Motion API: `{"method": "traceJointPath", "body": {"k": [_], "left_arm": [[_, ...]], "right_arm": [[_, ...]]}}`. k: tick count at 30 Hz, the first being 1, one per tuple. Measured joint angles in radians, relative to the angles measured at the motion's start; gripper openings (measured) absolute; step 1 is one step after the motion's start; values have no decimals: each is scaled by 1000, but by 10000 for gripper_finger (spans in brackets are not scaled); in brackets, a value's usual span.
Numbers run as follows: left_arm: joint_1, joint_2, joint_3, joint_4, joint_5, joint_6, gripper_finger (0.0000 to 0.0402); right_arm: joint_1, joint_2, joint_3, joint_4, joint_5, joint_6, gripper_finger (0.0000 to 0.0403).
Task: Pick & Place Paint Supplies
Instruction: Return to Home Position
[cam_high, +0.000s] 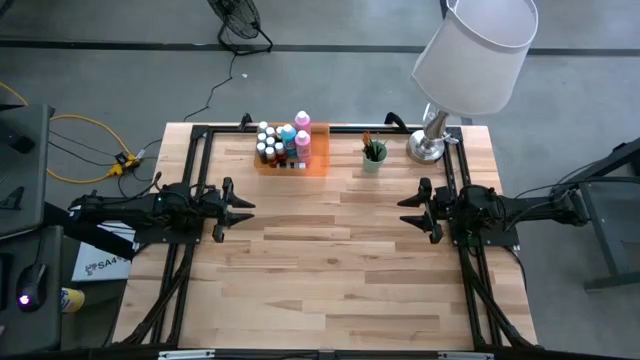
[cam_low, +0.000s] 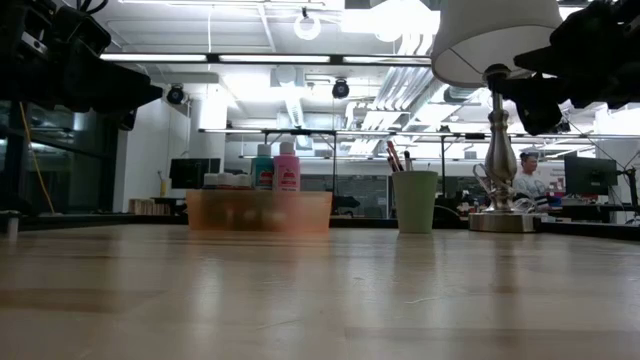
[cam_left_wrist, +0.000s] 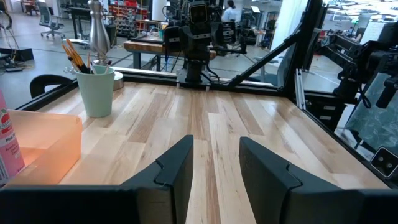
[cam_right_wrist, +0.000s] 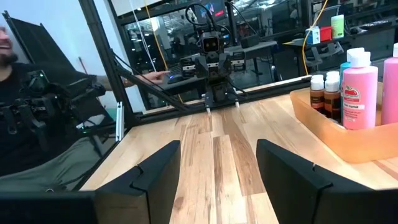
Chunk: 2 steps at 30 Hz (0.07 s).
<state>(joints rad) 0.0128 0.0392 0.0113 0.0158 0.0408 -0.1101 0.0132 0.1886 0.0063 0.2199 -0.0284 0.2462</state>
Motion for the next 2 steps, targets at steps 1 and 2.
{"method": "traceJointPath", "body": {"k": [1,2], "left_arm": [[0,0,0,0,0,0,126],[0,0,0,0,0,0,126]], "right_arm": [[0,0,0,0,0,0,204],[0,0,0,0,0,0,204]]}}
